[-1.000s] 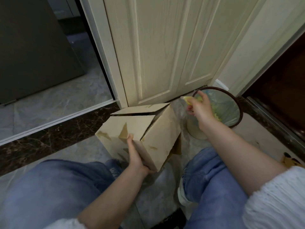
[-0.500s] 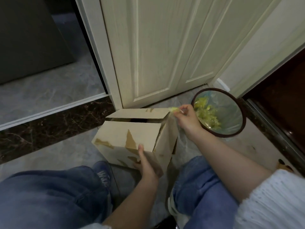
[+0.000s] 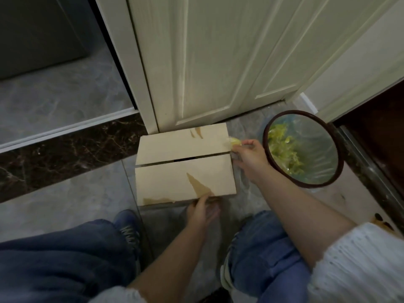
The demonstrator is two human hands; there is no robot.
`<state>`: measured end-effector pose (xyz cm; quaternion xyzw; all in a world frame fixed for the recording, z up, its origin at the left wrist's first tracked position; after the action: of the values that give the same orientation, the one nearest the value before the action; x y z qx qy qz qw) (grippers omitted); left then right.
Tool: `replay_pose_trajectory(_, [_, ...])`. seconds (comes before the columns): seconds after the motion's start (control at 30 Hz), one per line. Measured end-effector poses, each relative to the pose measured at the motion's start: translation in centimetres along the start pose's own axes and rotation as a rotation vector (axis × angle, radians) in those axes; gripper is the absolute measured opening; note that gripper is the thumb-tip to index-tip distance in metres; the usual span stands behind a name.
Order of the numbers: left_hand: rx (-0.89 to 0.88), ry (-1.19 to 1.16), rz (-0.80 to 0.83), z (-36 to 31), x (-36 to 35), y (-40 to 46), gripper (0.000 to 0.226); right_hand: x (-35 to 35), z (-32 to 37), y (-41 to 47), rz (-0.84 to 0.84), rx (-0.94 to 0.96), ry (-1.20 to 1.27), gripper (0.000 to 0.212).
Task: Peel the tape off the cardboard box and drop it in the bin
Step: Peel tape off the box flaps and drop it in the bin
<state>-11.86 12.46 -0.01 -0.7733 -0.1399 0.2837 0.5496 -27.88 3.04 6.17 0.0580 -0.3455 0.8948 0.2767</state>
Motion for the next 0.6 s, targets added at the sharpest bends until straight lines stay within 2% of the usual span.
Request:
replay_pose_trajectory(0.1, [-0.041,0.124,0.033,-0.9,0.3,0.9,0.031,0.0,0.1,0.0,0.008,-0.019,0.023,0.025])
replay_pose_trajectory(0.2, [-0.092,0.273,0.02,-1.7,0.8,1.2,0.022,0.6,-0.3,0.5,-0.043,-0.006,-0.069,0.031])
replay_pose_trajectory(0.23, [-0.166,0.349,0.006,-1.9,1.1,1.2,0.02,0.9,-0.7,0.7,-0.059,-0.008,-0.089,0.032])
replay_pose_trajectory(0.3, [-0.443,0.559,0.013,-3.0,1.9,0.7,0.011,1.4,-1.3,0.9,-0.044,-0.015,-0.089,0.032])
replay_pose_trajectory(0.37, [-0.771,0.783,0.051,-4.9,2.4,-0.2,0.016,1.6,-1.6,0.4,-0.033,-0.011,-0.083,0.029])
replay_pose_trajectory(0.43, [-0.98,0.997,0.029,-7.3,2.9,-0.7,0.023,1.7,-1.3,-0.2,-0.085,0.025,-0.122,0.028])
replay_pose_trajectory(0.5, [-1.048,1.198,-0.025,-9.4,3.3,-0.2,0.038,1.6,-1.0,-0.3,-0.153,0.08,-0.166,0.024])
replay_pose_trajectory(0.6, [-0.987,1.558,-0.125,-11.6,3.9,0.8,0.063,1.4,-0.9,0.3,-0.146,0.083,-0.12,0.019])
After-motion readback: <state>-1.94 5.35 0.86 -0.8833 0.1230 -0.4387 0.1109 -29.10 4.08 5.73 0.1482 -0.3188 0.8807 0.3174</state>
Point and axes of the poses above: each hand's wrist, its own y-axis towards the middle knuckle, its own x-axis out of the back of the hand, z = x × y, the point moved 1 cm from there along y, towards the middle knuckle, and after that the axes turned 9 degrees about -y, right-handed, at the moved point
